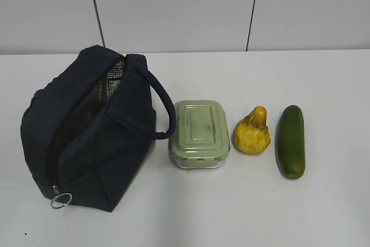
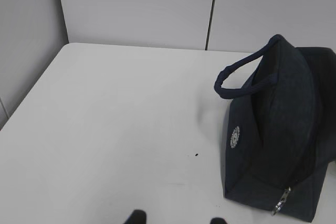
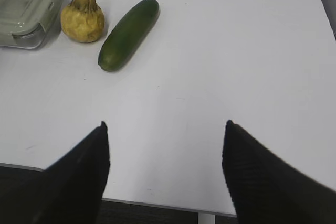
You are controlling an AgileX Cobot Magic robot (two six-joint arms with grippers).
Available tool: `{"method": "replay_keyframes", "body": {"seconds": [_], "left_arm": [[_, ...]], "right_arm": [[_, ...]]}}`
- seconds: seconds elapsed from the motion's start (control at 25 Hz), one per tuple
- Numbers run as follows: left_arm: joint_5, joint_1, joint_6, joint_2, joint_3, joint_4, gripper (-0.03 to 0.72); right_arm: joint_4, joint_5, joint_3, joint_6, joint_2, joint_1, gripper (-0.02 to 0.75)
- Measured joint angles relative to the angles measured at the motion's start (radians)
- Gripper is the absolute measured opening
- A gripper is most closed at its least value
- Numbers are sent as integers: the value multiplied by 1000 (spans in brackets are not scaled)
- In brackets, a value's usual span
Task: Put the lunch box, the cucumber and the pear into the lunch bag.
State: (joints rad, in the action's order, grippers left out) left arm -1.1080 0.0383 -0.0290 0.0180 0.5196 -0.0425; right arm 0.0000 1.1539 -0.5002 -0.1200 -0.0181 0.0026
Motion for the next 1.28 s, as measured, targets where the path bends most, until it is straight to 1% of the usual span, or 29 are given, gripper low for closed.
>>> {"method": "replay_keyframes", "body": {"seconds": [0.56,0.64,0.76,0.88,0.96,1.12,1.28], "left_arm": [[0,0,0,0,0,-2,237],[0,0,0,0,0,-20,237],[3,0,0,0,0,-82,237],[8,4,0,0,0,-99,237],[8,28,0,0,0,-84,237],[8,99,0,0,0,1,237],[8,121,0,0,0,42,237]], "right_arm": [[6,0,0,0,0,0,524],[33,0,0,0,0,0,524],[70,0,0,0,0,0,524],[91,0,0,0,0,0,524],[99,0,0,0,0,0,524],[114,-8,0,0,0,0,524],[137,-13,0,0,26,0,524]]}}
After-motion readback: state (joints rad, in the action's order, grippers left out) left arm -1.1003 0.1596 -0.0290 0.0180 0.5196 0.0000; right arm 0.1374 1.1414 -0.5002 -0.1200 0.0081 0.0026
